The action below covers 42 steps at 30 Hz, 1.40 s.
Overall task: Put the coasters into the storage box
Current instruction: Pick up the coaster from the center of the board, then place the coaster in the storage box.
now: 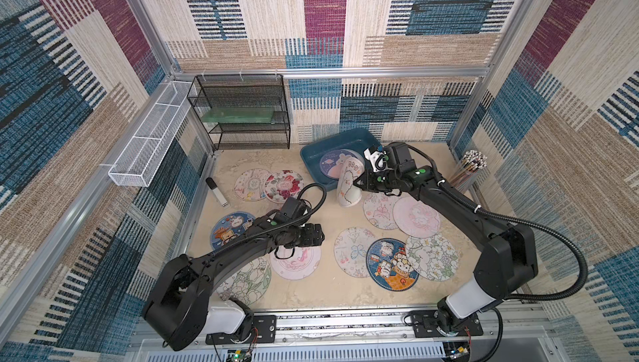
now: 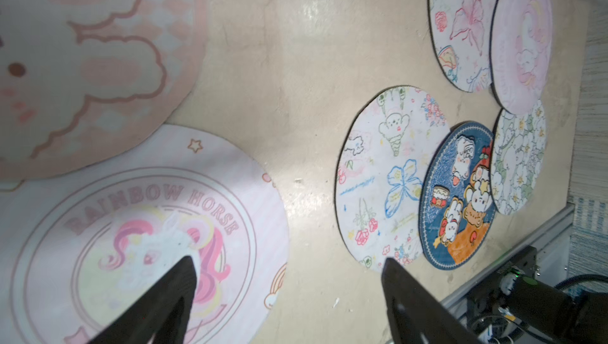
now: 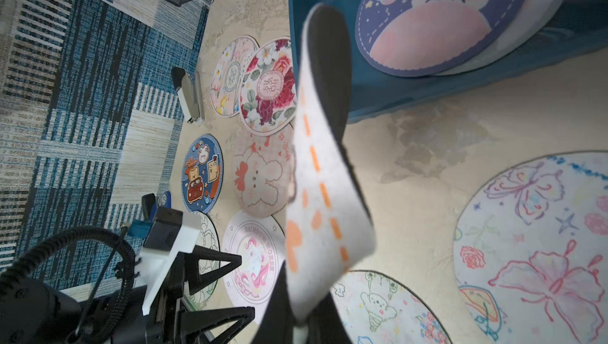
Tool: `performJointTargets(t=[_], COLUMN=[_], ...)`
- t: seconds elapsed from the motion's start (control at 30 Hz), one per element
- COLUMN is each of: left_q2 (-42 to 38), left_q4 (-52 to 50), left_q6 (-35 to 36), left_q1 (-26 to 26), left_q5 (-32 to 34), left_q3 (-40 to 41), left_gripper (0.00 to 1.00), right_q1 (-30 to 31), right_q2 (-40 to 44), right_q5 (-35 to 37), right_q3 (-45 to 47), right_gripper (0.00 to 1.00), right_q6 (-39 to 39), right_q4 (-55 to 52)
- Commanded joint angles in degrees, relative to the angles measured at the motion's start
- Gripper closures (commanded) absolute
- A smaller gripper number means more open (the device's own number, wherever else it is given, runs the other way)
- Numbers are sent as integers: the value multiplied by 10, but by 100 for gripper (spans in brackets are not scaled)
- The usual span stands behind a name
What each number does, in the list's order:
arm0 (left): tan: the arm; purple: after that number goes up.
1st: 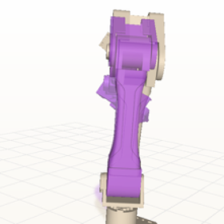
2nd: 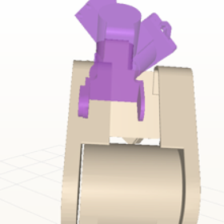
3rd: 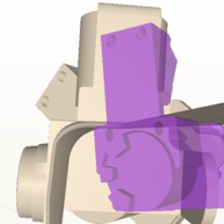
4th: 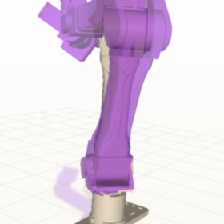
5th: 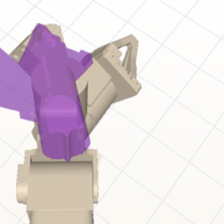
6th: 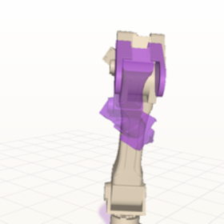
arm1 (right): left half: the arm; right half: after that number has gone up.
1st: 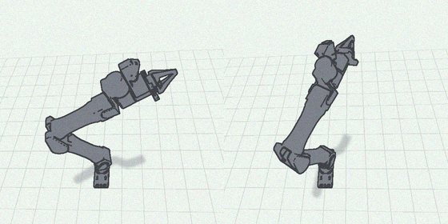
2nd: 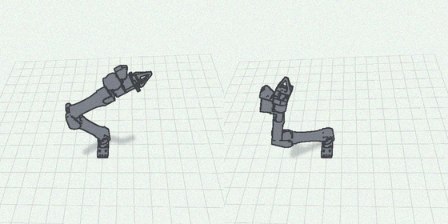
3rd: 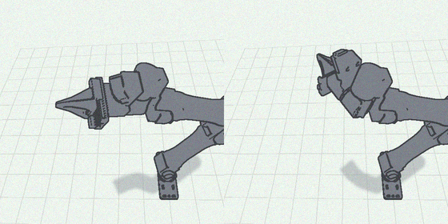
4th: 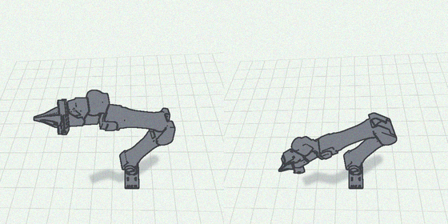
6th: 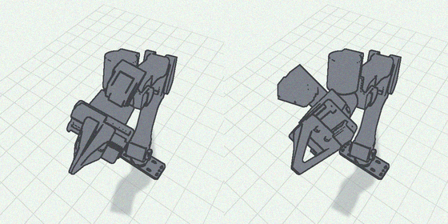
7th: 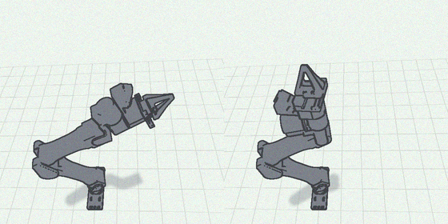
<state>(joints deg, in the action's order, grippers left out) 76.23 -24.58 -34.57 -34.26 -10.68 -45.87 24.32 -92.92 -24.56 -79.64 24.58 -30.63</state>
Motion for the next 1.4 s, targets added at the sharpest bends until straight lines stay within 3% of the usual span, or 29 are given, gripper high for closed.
performJointTargets(t=[0.0, 0.53, 0.93, 1.37], left_q2=[-21, -87, -95, -89], left_q4=[-11, -56, -70, -66], left_q6=[-18, -26, -29, -30], left_q1=[1, 1, 2, 4], left_q5=[10, 33, 47, 48], left_q3=[14, 45, 43, 44], left_gripper=[13, 12, 12, 11], right_q1=[-2, -13, -50, -84], right_q2=[-31, -274, -442, -473], right_q5=[-15, -41, -40, 15], right_q3=[-28, -281, -364, -398], right_gripper=[92, 91, 91, 85], right_q6=[-5, -3, 58, 65], right_q4=[45, 97, 131, 84])
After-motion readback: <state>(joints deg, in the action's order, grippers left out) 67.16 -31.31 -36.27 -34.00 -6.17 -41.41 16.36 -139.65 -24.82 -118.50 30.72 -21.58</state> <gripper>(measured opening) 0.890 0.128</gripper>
